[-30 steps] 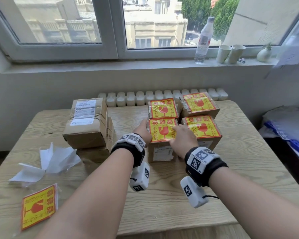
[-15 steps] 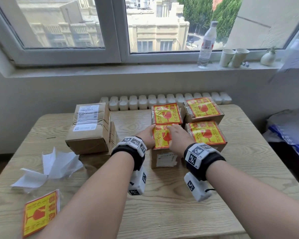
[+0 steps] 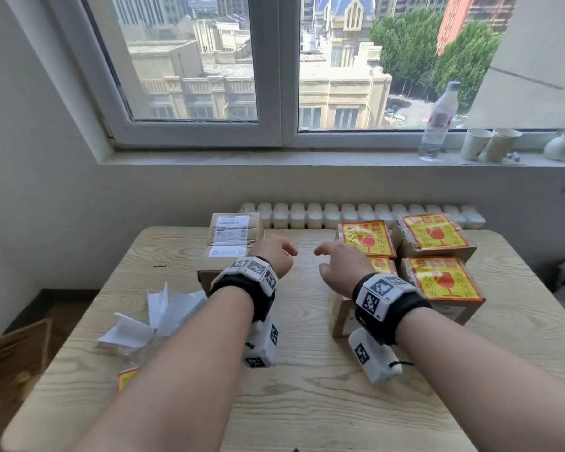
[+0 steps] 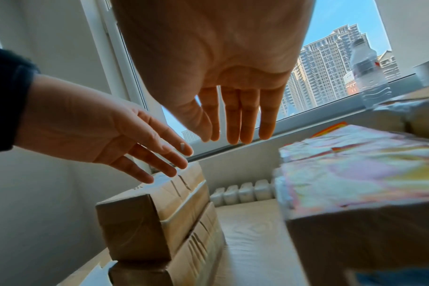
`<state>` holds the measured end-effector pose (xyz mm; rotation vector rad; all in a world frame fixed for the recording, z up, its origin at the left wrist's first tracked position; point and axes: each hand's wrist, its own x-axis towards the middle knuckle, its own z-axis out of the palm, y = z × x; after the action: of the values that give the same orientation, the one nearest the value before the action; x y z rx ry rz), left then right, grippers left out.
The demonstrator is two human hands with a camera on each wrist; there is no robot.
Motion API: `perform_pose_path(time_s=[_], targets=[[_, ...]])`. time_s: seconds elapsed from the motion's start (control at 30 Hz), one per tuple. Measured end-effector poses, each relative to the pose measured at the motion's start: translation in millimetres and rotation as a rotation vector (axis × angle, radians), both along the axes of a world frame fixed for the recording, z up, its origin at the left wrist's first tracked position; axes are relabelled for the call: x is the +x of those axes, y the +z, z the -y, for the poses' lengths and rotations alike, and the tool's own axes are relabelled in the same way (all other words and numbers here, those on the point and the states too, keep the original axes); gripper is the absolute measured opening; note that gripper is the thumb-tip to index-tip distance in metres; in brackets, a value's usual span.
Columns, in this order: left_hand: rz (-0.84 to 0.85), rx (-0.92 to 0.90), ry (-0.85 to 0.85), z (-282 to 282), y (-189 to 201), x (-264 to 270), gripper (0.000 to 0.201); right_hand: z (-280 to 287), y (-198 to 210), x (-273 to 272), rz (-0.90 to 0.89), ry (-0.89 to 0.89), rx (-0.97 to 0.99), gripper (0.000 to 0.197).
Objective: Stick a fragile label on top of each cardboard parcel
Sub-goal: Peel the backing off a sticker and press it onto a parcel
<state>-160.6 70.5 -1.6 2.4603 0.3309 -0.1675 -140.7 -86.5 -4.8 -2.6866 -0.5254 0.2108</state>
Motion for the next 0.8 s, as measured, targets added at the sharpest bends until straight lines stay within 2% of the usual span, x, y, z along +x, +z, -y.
perform_pose_path(time_s=[0.17,0.33,0.5,0.6,0.8], targets=[[0.055,-0.053,0.018,-28,10,-4,0.029,-6,9,16,0.006,-0.101,0.012,0.042],[0.054,-0.081,-0.065,-1,3,24,0.032,34,18,50,-0.04,-0.241,-0.106,0.047],[0.005,-0.036,-0.164,50,-15,68,0.049,61,14,92,-0.135,-0.213,-0.293,0.053],[-0.03,-0.051,-0.185,72,-31,87,0.047,67,0,114,-0.153,-0.168,-0.371,0.049],[-0.042,-0.101,-0.137,77,-52,93,0.045,66,-23,120,-0.207,-0.166,-0.313,0.054]])
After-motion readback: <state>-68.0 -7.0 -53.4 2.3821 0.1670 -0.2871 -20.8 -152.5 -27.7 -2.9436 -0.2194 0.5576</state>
